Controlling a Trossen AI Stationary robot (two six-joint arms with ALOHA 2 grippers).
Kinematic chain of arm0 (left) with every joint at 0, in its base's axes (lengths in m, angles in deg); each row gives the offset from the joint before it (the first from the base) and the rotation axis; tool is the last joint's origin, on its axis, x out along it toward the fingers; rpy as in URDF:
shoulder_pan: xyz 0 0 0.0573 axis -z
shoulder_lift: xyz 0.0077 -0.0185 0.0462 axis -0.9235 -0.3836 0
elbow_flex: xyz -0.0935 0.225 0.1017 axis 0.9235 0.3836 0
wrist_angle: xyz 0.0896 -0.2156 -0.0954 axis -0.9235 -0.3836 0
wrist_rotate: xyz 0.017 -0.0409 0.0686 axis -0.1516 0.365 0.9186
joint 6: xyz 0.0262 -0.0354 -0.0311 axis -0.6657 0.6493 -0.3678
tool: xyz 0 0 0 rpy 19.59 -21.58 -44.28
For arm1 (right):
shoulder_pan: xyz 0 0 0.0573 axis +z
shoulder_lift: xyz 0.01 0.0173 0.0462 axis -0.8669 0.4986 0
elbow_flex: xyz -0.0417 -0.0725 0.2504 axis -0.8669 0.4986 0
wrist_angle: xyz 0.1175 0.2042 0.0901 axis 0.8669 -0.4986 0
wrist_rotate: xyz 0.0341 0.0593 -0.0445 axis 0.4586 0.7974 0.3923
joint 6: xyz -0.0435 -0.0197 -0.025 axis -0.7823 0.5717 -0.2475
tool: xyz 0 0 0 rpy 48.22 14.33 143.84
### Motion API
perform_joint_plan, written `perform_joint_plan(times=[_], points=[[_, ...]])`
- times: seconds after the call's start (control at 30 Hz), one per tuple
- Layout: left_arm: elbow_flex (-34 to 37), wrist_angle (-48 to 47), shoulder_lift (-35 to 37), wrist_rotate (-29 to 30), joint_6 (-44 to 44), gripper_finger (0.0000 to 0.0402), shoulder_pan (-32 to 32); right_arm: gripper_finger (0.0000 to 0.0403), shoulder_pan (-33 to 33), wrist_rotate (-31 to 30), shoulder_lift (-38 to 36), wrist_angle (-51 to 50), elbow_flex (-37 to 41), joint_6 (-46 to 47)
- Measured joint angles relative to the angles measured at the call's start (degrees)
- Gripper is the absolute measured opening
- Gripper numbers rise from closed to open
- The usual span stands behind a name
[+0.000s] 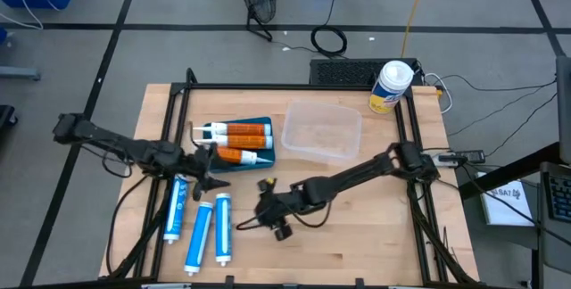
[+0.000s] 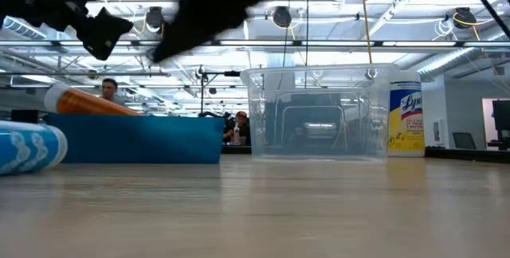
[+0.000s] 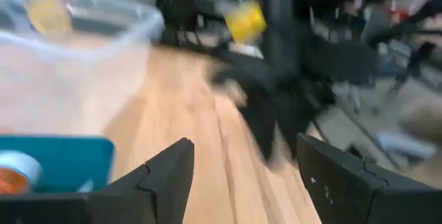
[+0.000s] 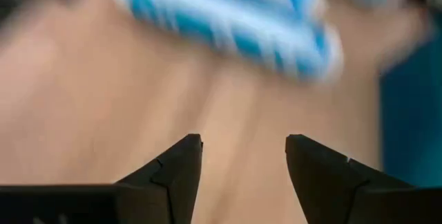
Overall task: Pick & place silicon tubes, Sealant and Lysol wipes
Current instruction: Put the right blue sealant into the transparent bin
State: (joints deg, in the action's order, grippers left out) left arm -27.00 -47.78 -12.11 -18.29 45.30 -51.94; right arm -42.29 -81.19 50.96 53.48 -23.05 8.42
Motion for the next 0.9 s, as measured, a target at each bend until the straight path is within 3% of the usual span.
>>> perform_joint_plan(times=[0.1,0.23,0.33,0.43,0.67,0.9], points=[[-4.88,-7.22,-6.43,2.10,2.82,0.0255,3.67,0.0192,0.98,-6.89,-3.19,-13.74,0.04,7.65],[-14.56,-28.68,-14.93,7.08,15.51,0.0255,8.38,0.0192,1.97,-11.96,-5.75,-28.38,0.04,16.26],[-21.66,-43.76,-20.93,8.46,28.79,0.0255,10.26,0.0190,2.96,-14.32,-7.38,-33.70,1.71,20.62],[-25.67,-51.62,-26.37,6.40,39.09,0.0255,11.08,0.0188,3.73,-14.24,-10.54,-35.36,5.86,23.55],[-29.20,-54.21,-36.47,3.13,60.68,0.0255,10.11,0.0187,4.09,-16.17,-22.51,-35.16,19.66,31.25],[-33.21,-54.70,-44.87,-12.66,66.37,0.0255,6.86,0.0187,3.91,-31.62,-38.39,-29.21,33.69,32.79]])
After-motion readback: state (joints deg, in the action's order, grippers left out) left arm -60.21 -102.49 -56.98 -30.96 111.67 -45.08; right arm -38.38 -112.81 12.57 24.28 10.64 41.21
